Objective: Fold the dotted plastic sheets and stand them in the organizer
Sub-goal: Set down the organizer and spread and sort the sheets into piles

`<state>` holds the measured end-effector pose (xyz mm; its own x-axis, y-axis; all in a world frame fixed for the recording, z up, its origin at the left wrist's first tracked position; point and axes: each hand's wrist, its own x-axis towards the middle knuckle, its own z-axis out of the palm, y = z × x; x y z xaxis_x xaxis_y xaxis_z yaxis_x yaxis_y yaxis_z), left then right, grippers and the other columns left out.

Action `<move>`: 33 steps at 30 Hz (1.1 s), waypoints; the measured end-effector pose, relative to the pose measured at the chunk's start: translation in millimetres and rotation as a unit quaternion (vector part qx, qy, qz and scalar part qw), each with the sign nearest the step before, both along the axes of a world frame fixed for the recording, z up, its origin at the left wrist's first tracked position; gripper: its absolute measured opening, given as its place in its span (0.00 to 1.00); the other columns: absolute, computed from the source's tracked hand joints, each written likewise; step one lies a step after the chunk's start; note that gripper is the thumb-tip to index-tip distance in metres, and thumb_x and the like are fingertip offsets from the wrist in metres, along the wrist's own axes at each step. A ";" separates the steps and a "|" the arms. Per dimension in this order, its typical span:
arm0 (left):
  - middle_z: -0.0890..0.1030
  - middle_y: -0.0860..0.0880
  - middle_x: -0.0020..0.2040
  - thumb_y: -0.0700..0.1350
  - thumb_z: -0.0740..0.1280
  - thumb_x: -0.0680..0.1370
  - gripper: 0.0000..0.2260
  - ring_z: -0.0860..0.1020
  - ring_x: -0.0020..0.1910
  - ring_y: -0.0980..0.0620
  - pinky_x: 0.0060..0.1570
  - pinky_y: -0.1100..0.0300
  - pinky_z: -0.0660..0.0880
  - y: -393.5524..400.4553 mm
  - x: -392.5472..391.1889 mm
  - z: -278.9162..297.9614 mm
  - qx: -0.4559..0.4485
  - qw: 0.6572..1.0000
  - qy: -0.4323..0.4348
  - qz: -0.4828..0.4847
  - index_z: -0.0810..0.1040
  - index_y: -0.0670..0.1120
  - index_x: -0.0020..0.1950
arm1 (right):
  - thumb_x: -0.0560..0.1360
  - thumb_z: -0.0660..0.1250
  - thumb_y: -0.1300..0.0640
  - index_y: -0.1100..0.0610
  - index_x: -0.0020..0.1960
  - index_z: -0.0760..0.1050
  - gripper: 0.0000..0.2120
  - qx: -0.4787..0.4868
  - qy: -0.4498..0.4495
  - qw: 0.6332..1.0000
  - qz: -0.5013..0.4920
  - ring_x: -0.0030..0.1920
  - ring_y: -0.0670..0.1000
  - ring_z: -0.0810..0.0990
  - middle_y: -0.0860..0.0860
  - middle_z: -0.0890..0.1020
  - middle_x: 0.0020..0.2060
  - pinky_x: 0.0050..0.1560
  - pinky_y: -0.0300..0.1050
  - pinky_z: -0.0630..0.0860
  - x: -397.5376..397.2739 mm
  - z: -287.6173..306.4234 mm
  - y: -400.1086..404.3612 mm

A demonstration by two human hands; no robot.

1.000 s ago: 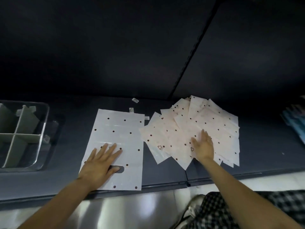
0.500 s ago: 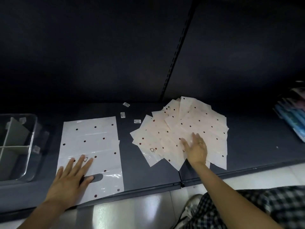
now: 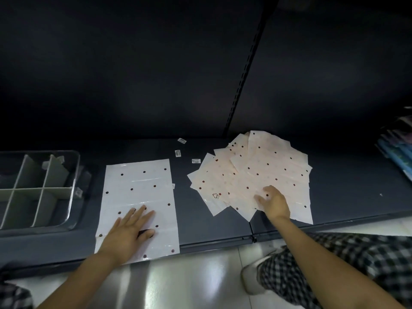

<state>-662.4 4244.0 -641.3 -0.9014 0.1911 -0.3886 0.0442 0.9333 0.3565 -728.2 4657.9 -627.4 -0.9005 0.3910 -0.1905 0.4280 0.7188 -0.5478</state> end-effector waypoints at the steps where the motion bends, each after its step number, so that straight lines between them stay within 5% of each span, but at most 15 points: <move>1: 0.42 0.59 0.77 0.63 0.51 0.79 0.26 0.41 0.76 0.55 0.74 0.52 0.43 1.9 1.5 -0.6 0.005 1.000 -0.007 -0.013 0.48 0.62 0.76 | 0.75 0.67 0.52 0.58 0.66 0.71 0.22 -0.007 -0.028 1.000 0.012 0.64 0.56 0.72 0.52 0.74 0.62 0.59 0.48 0.71 3.5 -3.5 0.9; 4: 0.38 0.59 0.76 0.65 0.50 0.79 0.28 0.38 0.76 0.54 0.74 0.50 0.42 -1.4 9.8 -8.5 -0.021 0.998 -0.033 -0.046 0.42 0.62 0.75 | 0.77 0.65 0.57 0.58 0.65 0.74 0.17 0.010 -0.026 1.000 -0.004 0.66 0.56 0.71 0.54 0.70 0.69 0.64 0.49 0.68 12.3 -16.7 6.3; 7: 0.34 0.58 0.75 0.65 0.48 0.78 0.30 0.35 0.75 0.54 0.73 0.49 0.39 -5.2 13.0 -11.9 -0.042 0.997 -0.034 -0.062 0.35 0.60 0.73 | 0.77 0.62 0.59 0.59 0.52 0.78 0.08 0.028 -0.006 0.998 -0.062 0.48 0.58 0.78 0.58 0.80 0.53 0.45 0.47 0.74 12.8 -14.8 3.7; 9: 0.37 0.58 0.76 0.65 0.49 0.79 0.29 0.36 0.76 0.54 0.73 0.48 0.39 -0.9 10.3 -7.8 -0.029 0.998 -0.033 -0.044 0.41 0.61 0.76 | 0.79 0.60 0.57 0.59 0.50 0.76 0.08 0.037 0.020 0.996 -0.074 0.43 0.58 0.76 0.60 0.80 0.48 0.38 0.45 0.70 11.3 -7.5 -0.3; 12: 0.47 0.59 0.77 0.62 0.52 0.80 0.24 0.42 0.77 0.56 0.74 0.51 0.41 13.4 5.5 2.7 0.009 1.000 0.005 -0.011 0.56 0.61 0.75 | 0.81 0.56 0.57 0.61 0.57 0.73 0.11 0.029 0.131 0.989 -0.057 0.48 0.61 0.77 0.61 0.80 0.49 0.43 0.49 0.74 7.0 3.0 -19.7; 16: 0.66 0.55 0.73 0.60 0.58 0.77 0.20 0.62 0.73 0.55 0.72 0.56 0.57 41.8 -2.6 27.2 0.205 0.974 0.018 0.091 0.67 0.60 0.69 | 0.81 0.57 0.61 0.58 0.62 0.71 0.11 -0.011 0.129 0.985 0.110 0.52 0.60 0.77 0.59 0.79 0.54 0.51 0.53 0.74 -0.6 13.6 -81.1; 18: 0.73 0.51 0.67 0.62 0.58 0.75 0.20 0.71 0.66 0.51 0.67 0.49 0.66 54.7 -9.2 41.0 0.322 0.931 -0.031 0.169 0.68 0.64 0.67 | 0.81 0.57 0.61 0.57 0.63 0.71 0.12 -0.047 0.113 0.969 0.213 0.57 0.59 0.76 0.57 0.78 0.57 0.58 0.54 0.71 7.6 13.5 -119.2; 21: 0.74 0.49 0.64 0.63 0.55 0.76 0.18 0.75 0.60 0.48 0.56 0.55 0.72 61.5 -19.1 57.4 0.464 0.843 -0.102 0.254 0.66 0.68 0.65 | 0.83 0.50 0.53 0.50 0.61 0.71 0.13 -0.123 0.073 0.941 0.307 0.61 0.53 0.74 0.52 0.77 0.60 0.62 0.51 0.70 32.4 14.7 -170.0; 24: 0.71 0.51 0.65 0.65 0.52 0.76 0.21 0.72 0.63 0.47 0.56 0.52 0.73 50.0 -25.6 57.6 0.482 0.814 -0.135 0.295 0.69 0.65 0.67 | 0.83 0.50 0.52 0.54 0.51 0.67 0.09 -0.144 0.016 0.899 0.414 0.61 0.55 0.73 0.50 0.77 0.63 0.59 0.53 0.71 53.0 16.1 -201.0; 26: 0.75 0.49 0.61 0.55 0.58 0.80 0.15 0.74 0.59 0.46 0.57 0.47 0.74 43.4 -26.0 52.1 0.459 0.818 -0.137 0.318 0.76 0.55 0.64 | 0.82 0.52 0.53 0.56 0.49 0.66 0.08 -0.153 -0.006 0.873 0.462 0.61 0.55 0.73 0.49 0.76 0.64 0.60 0.50 0.70 60.1 13.6 -207.6; 29: 0.79 0.39 0.49 0.33 0.65 0.77 0.10 0.79 0.41 0.44 0.48 0.54 0.78 37.2 -22.4 39.2 0.420 0.825 -0.093 0.366 0.82 0.46 0.51 | 0.80 0.58 0.51 0.52 0.56 0.70 0.08 -0.167 0.002 0.890 0.424 0.63 0.51 0.73 0.50 0.75 0.64 0.62 0.43 0.68 52.7 9.9 -196.3; 33: 0.77 0.36 0.61 0.31 0.65 0.76 0.14 0.76 0.61 0.40 0.45 0.64 0.77 16.2 -24.4 25.9 0.323 0.852 0.023 0.411 0.81 0.44 0.58 | 0.78 0.64 0.53 0.56 0.68 0.69 0.19 -0.115 0.111 0.967 0.198 0.68 0.50 0.68 0.49 0.70 0.69 0.67 0.34 0.60 10.3 11.7 -135.3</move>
<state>-686.8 4260.2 -615.4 -0.8454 -0.3508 -0.4029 -0.5023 0.2655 0.8229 -717.9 4522.6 -615.7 -0.9996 -0.0232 -0.0168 -0.0024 0.6505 -0.7595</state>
